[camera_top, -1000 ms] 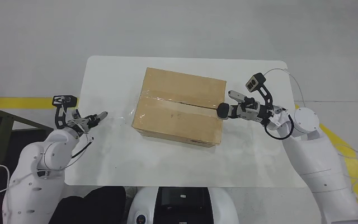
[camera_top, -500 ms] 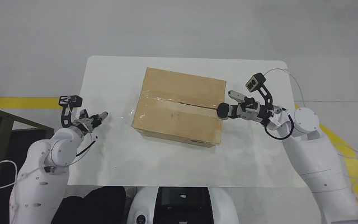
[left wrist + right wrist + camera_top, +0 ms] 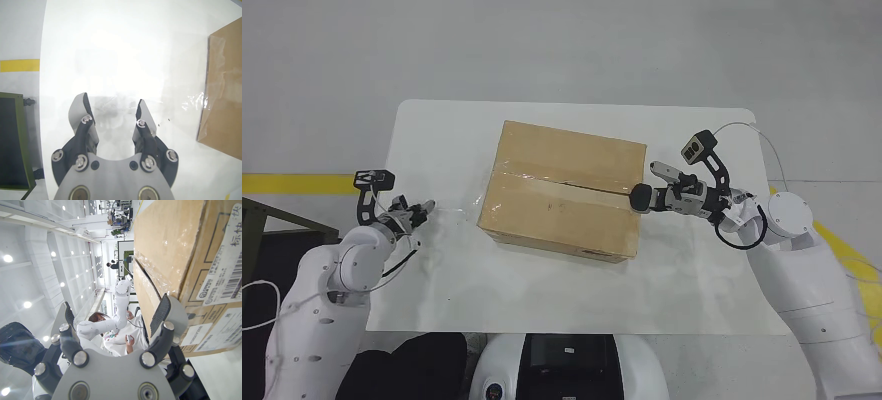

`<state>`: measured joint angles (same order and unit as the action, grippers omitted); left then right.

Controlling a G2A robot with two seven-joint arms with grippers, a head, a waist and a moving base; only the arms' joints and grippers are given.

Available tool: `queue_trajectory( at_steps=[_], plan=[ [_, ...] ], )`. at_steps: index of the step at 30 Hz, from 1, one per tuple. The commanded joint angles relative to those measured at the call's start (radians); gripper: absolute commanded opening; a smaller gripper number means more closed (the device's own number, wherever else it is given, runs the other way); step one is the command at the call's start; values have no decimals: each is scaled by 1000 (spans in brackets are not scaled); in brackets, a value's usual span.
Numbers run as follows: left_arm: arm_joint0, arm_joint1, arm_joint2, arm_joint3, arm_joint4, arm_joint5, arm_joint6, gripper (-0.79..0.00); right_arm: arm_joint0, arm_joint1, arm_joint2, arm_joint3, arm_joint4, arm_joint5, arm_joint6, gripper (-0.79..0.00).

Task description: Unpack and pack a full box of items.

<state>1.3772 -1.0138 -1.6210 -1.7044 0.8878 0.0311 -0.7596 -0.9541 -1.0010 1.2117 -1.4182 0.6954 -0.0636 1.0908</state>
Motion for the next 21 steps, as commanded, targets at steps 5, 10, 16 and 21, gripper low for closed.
queue_trajectory(
  at_steps=[5, 10, 16, 21],
  plan=[
    [-11, 0, 6, 11, 7, -5, -7, -397, 0, 0, 0, 0, 0, 0, 0, 0],
    [-10, -1, 10, 11, 14, -3, -7, -400, 0, 0, 0, 0, 0, 0, 0, 0],
    [-3, -2, 5, 0, 25, 9, 12, -394, 0, 0, 0, 0, 0, 0, 0, 0],
    [-6, -2, 4, 8, 30, 14, 2, -342, 0, 0, 0, 0, 0, 0, 0, 0]
  ],
)
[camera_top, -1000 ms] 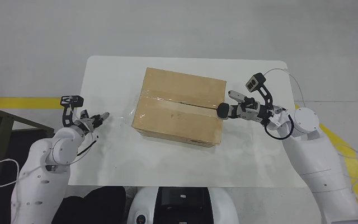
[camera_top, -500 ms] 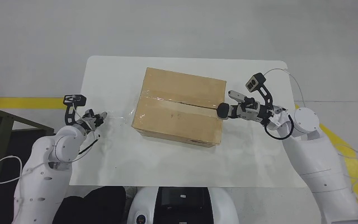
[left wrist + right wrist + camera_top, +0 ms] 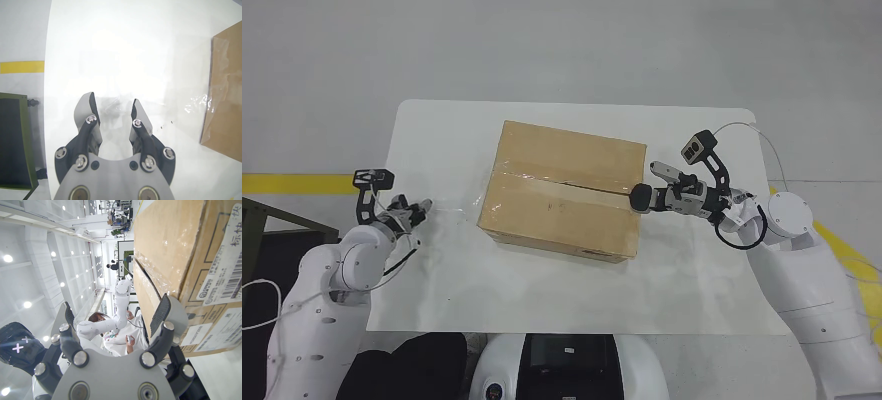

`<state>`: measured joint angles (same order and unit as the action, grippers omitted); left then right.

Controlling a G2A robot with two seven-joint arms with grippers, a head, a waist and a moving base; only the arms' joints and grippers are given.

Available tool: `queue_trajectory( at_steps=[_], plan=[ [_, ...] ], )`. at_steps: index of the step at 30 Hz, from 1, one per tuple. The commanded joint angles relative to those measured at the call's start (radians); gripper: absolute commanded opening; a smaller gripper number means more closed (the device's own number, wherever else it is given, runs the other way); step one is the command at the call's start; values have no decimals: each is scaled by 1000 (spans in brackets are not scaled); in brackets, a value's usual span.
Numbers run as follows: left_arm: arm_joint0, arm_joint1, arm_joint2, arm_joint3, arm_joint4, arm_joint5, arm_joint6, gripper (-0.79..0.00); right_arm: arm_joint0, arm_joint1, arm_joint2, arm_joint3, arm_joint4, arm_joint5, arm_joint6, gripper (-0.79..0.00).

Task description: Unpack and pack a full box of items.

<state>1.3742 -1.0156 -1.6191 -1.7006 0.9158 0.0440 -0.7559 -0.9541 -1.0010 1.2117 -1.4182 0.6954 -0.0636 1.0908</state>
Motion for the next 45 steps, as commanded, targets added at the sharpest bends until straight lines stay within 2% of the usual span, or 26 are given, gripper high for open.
queue_trajectory(
  at_steps=[1, 5, 8, 11, 13, 28, 36, 39, 43, 45],
  plan=[
    [-6, -1, 4, 9, 3, 3, -2, -348, 0, 0, 0, 0, 0, 0, 0, 0],
    [-14, -2, 9, 15, 3, 5, -6, -311, 0, 0, 0, 0, 0, 0, 0, 0],
    [-21, -2, 12, 22, 4, 5, -11, -317, 0, 0, 0, 0, 0, 0, 0, 0],
    [-31, -3, 18, 32, 3, 1, -19, -366, 0, 0, 0, 0, 0, 0, 0, 0],
    [-34, -3, 21, 35, 2, -1, -20, -443, 0, 0, 0, 0, 0, 0, 0, 0],
    [-41, -5, 25, 37, -1, -2, -38, -554, 0, 0, 0, 0, 0, 0, 0, 0],
    [-48, -4, 36, 28, 36, 1, -47, -551, 0, 0, 0, 0, 0, 0, 0, 0],
    [-48, -4, 41, 18, 60, 3, -47, -582, 0, 0, 0, 0, 0, 0, 0, 0],
    [-43, -4, 44, 1, 93, 11, -50, -496, 0, 0, 0, 0, 0, 0, 0, 0],
    [-43, -3, 48, -5, 118, 17, -53, -480, 0, 0, 0, 0, 0, 0, 0, 0]
  ],
)
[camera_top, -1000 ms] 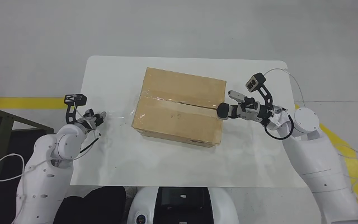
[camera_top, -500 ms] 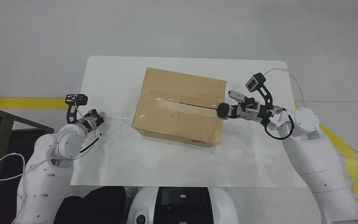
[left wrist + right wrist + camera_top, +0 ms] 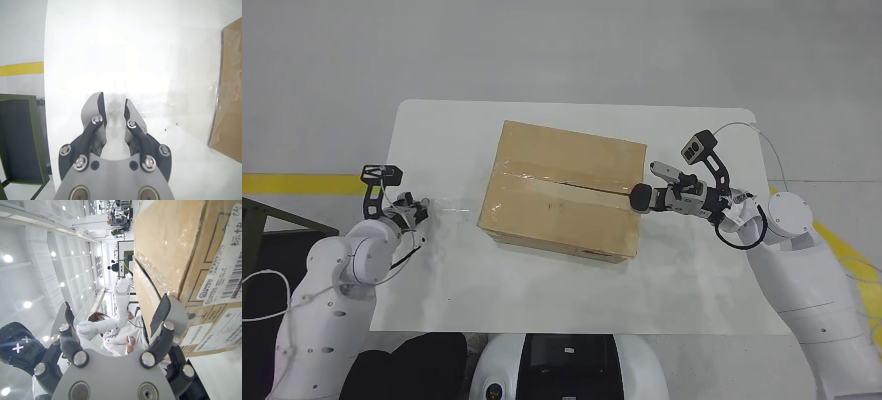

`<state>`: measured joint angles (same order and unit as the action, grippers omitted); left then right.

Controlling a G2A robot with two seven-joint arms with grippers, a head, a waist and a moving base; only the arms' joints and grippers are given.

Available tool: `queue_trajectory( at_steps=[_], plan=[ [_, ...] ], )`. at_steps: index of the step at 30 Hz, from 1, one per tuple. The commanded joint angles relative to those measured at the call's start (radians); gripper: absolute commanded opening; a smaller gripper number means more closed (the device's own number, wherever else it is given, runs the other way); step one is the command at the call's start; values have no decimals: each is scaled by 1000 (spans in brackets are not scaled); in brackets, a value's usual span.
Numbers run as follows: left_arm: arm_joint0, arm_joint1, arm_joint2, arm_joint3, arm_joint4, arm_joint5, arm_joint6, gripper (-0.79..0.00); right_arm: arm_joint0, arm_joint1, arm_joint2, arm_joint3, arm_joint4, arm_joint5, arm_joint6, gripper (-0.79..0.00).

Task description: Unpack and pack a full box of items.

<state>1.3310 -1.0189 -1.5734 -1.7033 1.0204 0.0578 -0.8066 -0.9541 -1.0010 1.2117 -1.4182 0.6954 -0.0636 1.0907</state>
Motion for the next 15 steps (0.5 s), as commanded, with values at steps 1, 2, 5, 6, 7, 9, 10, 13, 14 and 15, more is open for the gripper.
queue_trajectory(
  at_steps=[1, 2, 5, 6, 7, 9, 10, 13, 14, 15],
  plan=[
    [-1, 0, 6, -2, 23, 4, -10, -480, 0, 0, 0, 0, 0, 0, 0, 0],
    [-3, 0, 9, -3, 31, 3, -16, -468, 0, 0, 0, 0, 0, 0, 0, 0],
    [-8, 0, 20, -2, 52, 0, -26, -425, 0, 0, 0, 0, 0, 0, 0, 0],
    [-9, -1, 24, -1, 60, 0, -28, -425, 0, 0, 0, 0, 0, 0, 0, 0],
    [-11, -1, 28, -1, 65, 0, -29, -419, 0, 0, 0, 0, 0, 0, 0, 0],
    [-15, -2, 36, 0, 79, -2, -35, -428, 0, 0, 0, 0, 0, 0, 0, 0],
    [-16, -2, 39, 0, 84, -1, -36, -431, 0, 0, 0, 0, 0, 0, 0, 0],
    [-19, -3, 44, -2, 90, -2, -41, -440, 0, 0, 0, 0, 0, 0, 0, 0],
    [-19, -3, 45, -3, 94, -1, -44, -440, 0, 0, 0, 0, 0, 0, 0, 0],
    [-18, -4, 45, -5, 96, -1, -47, -443, 0, 0, 0, 0, 0, 0, 0, 0]
  ],
)
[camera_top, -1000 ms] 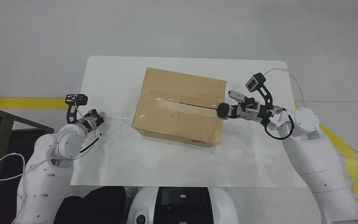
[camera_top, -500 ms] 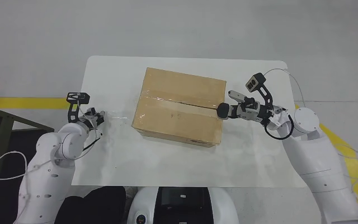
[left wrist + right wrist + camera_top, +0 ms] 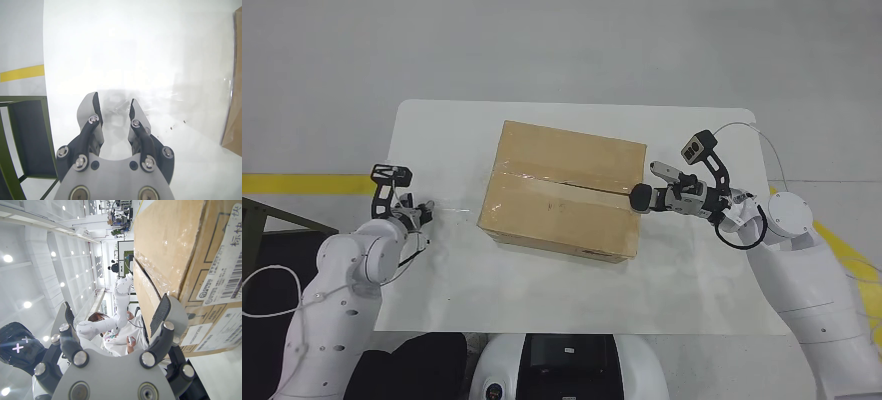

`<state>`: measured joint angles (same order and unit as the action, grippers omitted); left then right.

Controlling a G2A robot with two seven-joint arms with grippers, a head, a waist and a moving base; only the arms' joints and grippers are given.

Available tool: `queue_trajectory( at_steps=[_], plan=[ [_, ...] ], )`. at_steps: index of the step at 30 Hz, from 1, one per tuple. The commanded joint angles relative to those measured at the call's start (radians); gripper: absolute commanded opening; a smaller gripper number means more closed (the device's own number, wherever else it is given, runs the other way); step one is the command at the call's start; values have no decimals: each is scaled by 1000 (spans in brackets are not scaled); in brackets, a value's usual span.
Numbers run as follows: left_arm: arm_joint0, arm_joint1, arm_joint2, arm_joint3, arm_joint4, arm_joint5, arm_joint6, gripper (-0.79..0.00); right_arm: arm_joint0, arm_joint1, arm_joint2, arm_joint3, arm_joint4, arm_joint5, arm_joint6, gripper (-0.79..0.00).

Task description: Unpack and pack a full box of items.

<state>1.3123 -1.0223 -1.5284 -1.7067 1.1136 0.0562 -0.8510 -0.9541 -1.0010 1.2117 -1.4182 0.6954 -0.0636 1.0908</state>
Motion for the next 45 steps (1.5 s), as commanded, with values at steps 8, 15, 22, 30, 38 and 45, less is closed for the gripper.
queue_trajectory(
  at_steps=[8, 15, 22, 30, 38, 45],
  plan=[
    [-3, -3, 1, 2, 1, 0, -27, -480, 0, 0, 0, 0, 0, 0, 0, 0],
    [-3, -4, -2, -12, -3, -3, -35, -702, 0, 0, 0, 0, 0, 0, 0, 0],
    [-8, -7, 3, -8, 2, 0, -43, -785, 0, 0, 0, 0, 0, 0, 0, 0],
    [-5, -10, -13, -24, -25, 12, -19, -785, 0, 0, 0, 0, 0, 0, 0, 0],
    [31, -10, -52, -53, -68, 3, -12, -785, 0, 0, 0, 0, 0, 0, 0, 0],
    [70, -8, -70, -83, -2, 7, 64, -329, 0, 0, 0, 0, 0, 0, 0, 0]
  ],
)
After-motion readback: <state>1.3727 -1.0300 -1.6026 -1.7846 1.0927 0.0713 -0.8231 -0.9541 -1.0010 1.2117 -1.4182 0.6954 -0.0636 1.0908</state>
